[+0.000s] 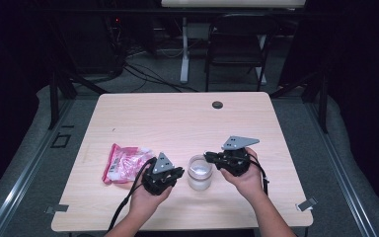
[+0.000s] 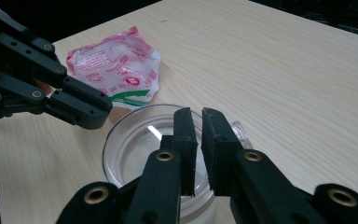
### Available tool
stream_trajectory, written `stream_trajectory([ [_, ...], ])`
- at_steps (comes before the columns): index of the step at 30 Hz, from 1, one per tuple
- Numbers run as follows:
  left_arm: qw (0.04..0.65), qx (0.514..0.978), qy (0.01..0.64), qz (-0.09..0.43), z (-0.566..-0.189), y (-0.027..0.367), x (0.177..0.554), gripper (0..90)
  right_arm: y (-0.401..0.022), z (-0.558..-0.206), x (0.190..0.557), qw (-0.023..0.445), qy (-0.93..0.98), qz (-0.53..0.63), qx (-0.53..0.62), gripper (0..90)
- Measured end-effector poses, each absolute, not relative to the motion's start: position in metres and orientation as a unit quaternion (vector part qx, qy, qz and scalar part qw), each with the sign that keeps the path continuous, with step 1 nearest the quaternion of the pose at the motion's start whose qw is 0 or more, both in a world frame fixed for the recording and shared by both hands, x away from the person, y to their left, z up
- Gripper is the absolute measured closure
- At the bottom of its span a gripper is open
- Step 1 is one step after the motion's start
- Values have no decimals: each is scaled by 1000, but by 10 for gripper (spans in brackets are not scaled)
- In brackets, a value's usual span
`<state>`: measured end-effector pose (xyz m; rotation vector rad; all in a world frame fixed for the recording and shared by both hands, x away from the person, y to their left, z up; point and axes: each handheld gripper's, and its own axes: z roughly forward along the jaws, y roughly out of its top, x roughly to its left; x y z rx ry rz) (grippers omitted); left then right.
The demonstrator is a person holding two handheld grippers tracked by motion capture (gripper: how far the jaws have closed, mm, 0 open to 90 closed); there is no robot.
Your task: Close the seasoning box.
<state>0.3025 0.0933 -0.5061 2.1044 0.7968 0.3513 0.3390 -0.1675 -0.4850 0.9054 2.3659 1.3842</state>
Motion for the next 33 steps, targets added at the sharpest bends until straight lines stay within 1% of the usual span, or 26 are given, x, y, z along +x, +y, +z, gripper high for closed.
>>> stream_trajectory([
  [3,428,834,318,142,-506,99,304,741,-167,-485,339,127,813,475,312,809],
  [7,424,831,324,155,-507,105,306,657,-168,-484,339,129,813,476,311,759],
  [12,429,823,334,162,-507,116,310,566,-170,-483,339,130,809,480,315,704],
  [15,430,820,339,168,-506,125,313,526,-171,-484,339,132,808,478,317,671],
  [23,432,811,353,178,-510,159,320,490,-179,-484,341,140,803,476,330,615],
  [29,424,801,379,190,-516,188,323,470,-187,-490,343,153,797,466,353,560],
  [33,423,791,399,188,-524,205,324,464,-192,-498,345,157,793,453,376,548],
])
